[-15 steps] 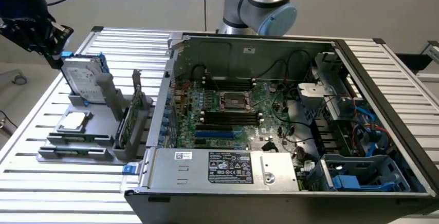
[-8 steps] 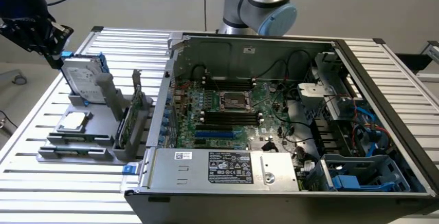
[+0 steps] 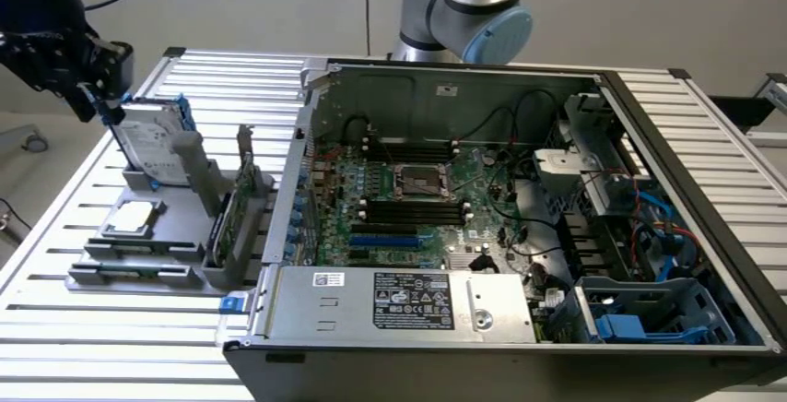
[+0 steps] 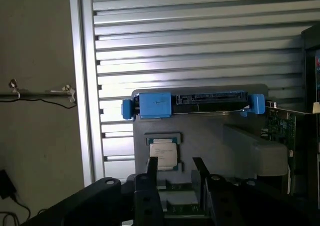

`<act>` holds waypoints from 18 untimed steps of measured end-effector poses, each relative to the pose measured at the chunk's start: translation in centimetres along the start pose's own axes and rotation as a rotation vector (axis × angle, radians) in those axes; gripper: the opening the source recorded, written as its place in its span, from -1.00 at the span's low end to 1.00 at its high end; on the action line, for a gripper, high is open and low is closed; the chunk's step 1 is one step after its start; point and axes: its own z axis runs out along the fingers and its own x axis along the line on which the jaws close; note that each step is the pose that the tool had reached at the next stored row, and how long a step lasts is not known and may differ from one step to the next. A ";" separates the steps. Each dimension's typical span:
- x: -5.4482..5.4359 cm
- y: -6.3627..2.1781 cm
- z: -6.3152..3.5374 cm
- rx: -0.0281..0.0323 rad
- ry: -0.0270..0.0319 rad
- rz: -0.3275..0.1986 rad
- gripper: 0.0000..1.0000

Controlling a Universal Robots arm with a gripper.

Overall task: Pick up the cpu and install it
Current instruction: 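Pick up the cpu and move it towards the insertion slot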

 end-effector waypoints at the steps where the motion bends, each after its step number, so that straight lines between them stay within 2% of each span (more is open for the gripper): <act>1: 0.0 0.00 0.07 -0.0001 -0.0002 0.000 -0.05; 3: 0.1 -0.01 0.41 0.0009 -0.0002 0.000 -0.05; 4: 0.1 -0.02 0.58 0.0010 -0.0001 0.000 0.08; 18: 1.2 -0.20 3.15 0.0010 -0.0003 0.000 0.08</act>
